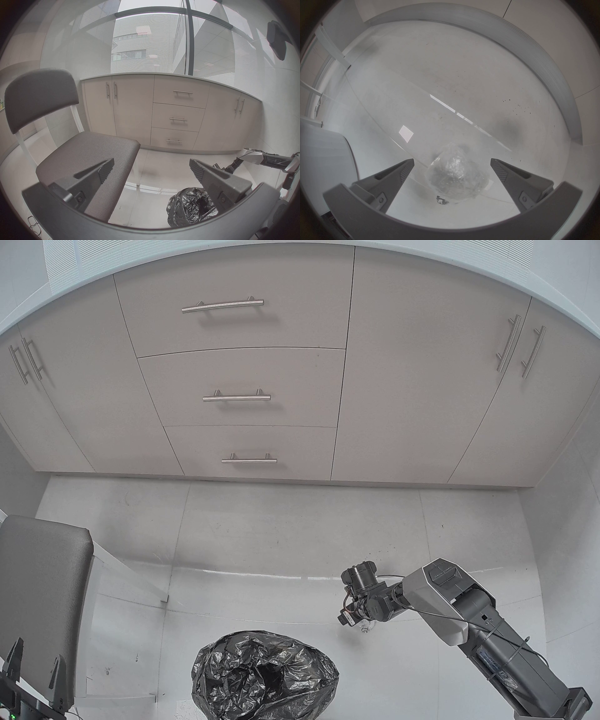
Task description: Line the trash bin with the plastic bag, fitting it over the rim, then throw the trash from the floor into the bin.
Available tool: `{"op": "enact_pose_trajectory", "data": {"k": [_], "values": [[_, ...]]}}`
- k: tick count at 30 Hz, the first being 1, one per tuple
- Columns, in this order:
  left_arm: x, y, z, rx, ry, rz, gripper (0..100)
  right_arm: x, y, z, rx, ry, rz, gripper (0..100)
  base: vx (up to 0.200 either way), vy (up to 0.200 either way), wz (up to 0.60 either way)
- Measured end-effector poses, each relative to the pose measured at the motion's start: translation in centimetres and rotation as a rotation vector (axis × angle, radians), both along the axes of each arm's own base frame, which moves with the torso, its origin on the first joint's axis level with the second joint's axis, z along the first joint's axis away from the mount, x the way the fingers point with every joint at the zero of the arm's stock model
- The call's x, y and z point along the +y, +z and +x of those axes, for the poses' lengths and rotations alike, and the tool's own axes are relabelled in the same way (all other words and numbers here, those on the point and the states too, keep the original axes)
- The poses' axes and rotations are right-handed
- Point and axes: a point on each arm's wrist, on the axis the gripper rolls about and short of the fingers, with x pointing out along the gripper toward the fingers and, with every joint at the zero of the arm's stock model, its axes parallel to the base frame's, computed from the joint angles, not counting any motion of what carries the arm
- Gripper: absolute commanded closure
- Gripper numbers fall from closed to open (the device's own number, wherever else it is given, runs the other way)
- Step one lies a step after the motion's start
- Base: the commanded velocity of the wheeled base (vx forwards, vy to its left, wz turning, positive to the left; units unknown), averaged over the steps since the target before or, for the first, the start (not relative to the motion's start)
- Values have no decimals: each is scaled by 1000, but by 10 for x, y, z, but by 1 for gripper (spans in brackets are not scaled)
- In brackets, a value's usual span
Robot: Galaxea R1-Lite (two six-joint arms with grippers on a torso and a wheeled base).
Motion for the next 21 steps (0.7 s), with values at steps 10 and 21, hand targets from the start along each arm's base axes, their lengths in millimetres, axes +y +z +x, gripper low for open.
{"op": "enact_pose_trajectory", "data": {"k": [10, 21], "values": [[0, 0, 0, 0, 1, 0, 0, -11, 0, 5, -5, -30, -7, 0, 0, 0, 0], [0, 0, 0, 0, 0, -1, 0, -12, 0, 5, -5, -32, -7, 0, 0, 0, 0]]}}
